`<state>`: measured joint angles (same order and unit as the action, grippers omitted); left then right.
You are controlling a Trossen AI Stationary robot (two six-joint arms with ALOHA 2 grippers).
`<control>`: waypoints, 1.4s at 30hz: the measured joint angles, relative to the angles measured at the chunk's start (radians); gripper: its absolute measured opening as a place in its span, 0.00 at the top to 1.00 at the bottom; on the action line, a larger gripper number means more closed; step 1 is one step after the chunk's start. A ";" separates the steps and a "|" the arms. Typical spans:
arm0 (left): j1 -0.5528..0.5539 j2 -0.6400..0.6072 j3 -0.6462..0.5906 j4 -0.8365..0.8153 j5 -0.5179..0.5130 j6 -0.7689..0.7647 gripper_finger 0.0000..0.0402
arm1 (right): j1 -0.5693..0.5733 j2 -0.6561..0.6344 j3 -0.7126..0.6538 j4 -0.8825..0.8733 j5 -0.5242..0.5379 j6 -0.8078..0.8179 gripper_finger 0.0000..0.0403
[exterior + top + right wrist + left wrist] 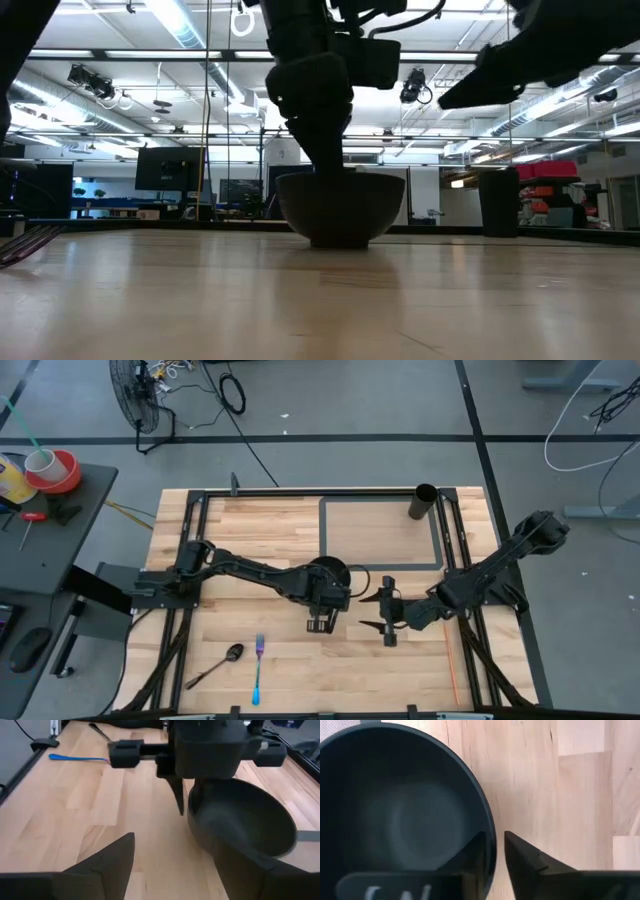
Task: Pick & Place Utensil
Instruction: Put the black bowl on the transparent mat to the bottom left of the black cup
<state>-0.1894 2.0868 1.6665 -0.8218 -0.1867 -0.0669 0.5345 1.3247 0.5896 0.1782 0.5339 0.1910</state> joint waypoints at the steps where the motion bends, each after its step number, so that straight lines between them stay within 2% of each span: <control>1: -0.002 -0.008 0.000 -0.025 0.000 -0.001 0.76 | -0.014 0.016 0.000 0.024 -0.018 -0.015 0.32; 5: -0.013 -0.085 0.001 -0.144 -0.031 -0.054 0.66 | -0.078 0.077 0.001 0.128 -0.073 -0.069 0.30; 8: -0.029 -0.154 0.001 -0.211 -0.062 -0.097 0.61 | -0.128 0.129 0.033 0.132 -0.111 -0.101 0.30; 11: -0.060 -0.224 0.000 -0.259 -0.088 -0.120 0.58 | -0.170 0.199 0.109 0.114 -0.153 -0.150 0.30; 14: -0.096 -0.286 -0.024 -0.238 -0.090 -0.137 0.57 | -0.209 0.278 0.207 0.061 -0.200 -0.178 0.30; 17: -0.130 -0.346 -0.102 -0.161 -0.102 -0.155 0.58 | -0.248 0.346 0.309 -0.047 -0.249 -0.165 0.30; 21: -0.161 -0.424 -0.266 -0.031 -0.112 -0.221 0.60 | -0.284 0.415 0.401 -0.159 -0.259 -0.151 0.31; 25: -0.182 -0.478 -0.438 0.132 -0.133 -0.304 0.62 | -0.299 0.451 0.414 -0.177 -0.273 -0.166 0.35; 28: -0.186 -0.483 -0.517 0.234 -0.150 -0.346 0.63 | -0.311 0.459 0.414 -0.197 -0.304 -0.163 0.39; 35: -0.188 -0.482 -0.599 0.377 -0.173 -0.389 0.65 | -0.312 0.458 0.415 -0.200 -0.346 -0.147 0.49; 42: -0.190 -0.482 -0.611 0.448 -0.212 -0.394 0.65 | -0.313 0.458 0.415 -0.226 -0.345 -0.158 0.62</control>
<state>-0.3790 1.6047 1.0554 -0.3736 -0.3988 -0.4613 0.2218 1.7832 1.0046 -0.0473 0.1885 0.0334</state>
